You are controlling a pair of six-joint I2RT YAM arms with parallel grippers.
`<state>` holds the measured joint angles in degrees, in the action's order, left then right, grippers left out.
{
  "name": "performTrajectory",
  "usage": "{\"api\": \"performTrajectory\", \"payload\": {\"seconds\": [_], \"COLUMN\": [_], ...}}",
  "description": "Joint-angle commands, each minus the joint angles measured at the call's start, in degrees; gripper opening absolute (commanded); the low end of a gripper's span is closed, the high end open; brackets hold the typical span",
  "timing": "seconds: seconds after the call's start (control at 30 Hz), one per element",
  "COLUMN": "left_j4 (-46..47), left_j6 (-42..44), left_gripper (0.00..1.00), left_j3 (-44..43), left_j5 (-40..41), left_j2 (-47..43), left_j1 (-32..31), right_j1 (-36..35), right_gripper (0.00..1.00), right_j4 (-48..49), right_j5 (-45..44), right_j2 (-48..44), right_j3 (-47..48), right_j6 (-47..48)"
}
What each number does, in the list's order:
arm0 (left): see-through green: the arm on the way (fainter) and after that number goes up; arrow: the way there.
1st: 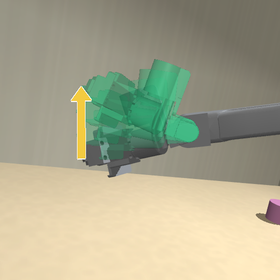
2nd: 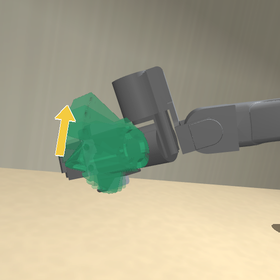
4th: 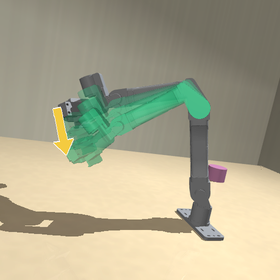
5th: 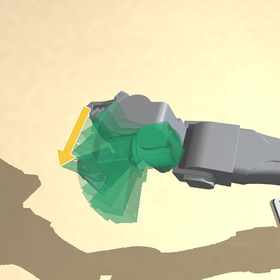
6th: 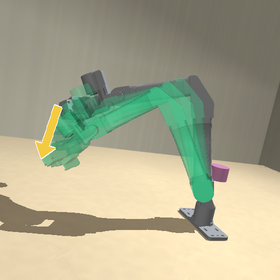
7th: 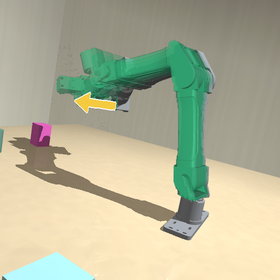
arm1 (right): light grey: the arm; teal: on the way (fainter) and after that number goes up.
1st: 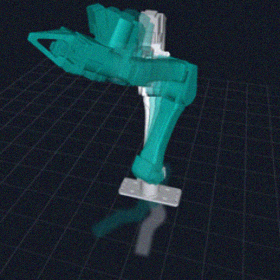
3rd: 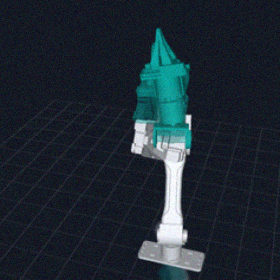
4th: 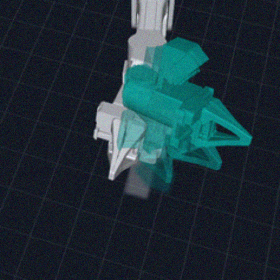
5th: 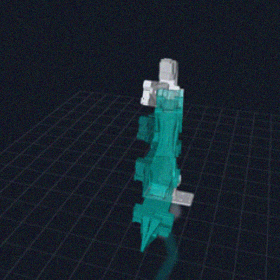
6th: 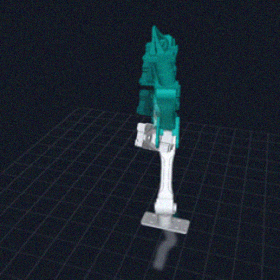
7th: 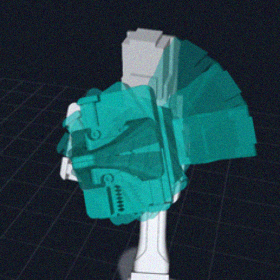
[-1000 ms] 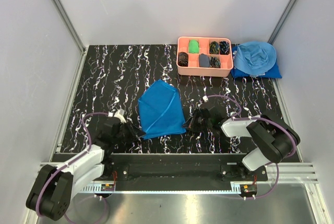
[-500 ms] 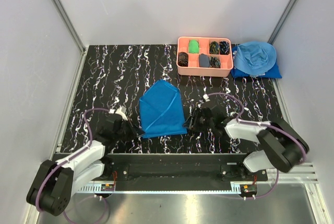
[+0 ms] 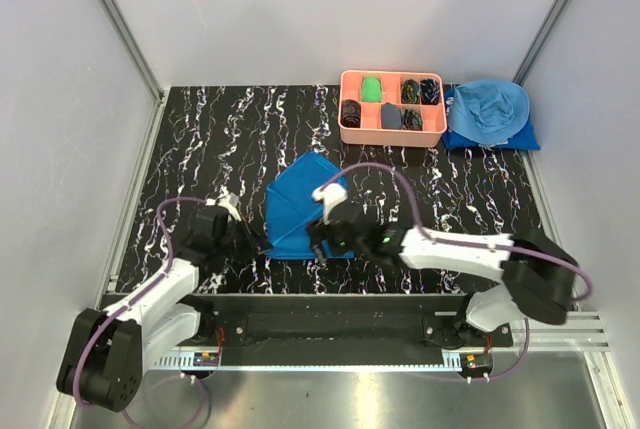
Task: Fold the napkin, place the utensils inside, and roll it up
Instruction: Roll the napkin with the utensil
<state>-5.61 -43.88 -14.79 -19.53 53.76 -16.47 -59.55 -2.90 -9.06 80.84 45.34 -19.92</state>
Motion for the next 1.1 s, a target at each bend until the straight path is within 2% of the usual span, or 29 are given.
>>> {"api": "performTrajectory", "payload": {"seconds": [0.0, 0.3, 0.43, 0.6, 0.83, 1.07], "left_j4": [-0.98, -1.51, -1.78, -2.3, -2.74, -2.31], "left_j6": [2.04, 2.48, 2.57, 3.01, 3.8, 4.24], "left_gripper": [0.0, 0.0, 0.0, 0.0, 0.0, 0.0], "left_j3": [-3.23, -3.32, -3.58, -3.67, -3.93, -4.2], "left_j5": [-4.46, -8.68, -9.82, -10.7, -11.5, -12.64], "left_j2": [-0.5, -1.02, -1.11, -1.29, -0.76, -0.23], "left_j1": [1.96, 5.83, 7.06, 7.94, 8.56, 9.17], "right_j1": [-6.53, -17.34, -19.9, -20.17, -20.08, -20.17], "right_gripper": [0.82, 0.83, 0.82, 0.77, 0.6, 0.36], "right_j4": [2.36, 11.24, 14.66, 16.34, 18.1, 18.63], "right_j5": [-11.59, -22.22, -27.32, -28.29, -30.31, -30.14], "right_j2": [8.18, 19.88, 23.39, 26.21, 31.39, 33.68], "right_j3": [6.24, 11.43, 11.52, 11.43, 12.31, 12.84], "right_j6": [9.81, 19.66, 24.66, 27.65, 30.73, 31.87]}}
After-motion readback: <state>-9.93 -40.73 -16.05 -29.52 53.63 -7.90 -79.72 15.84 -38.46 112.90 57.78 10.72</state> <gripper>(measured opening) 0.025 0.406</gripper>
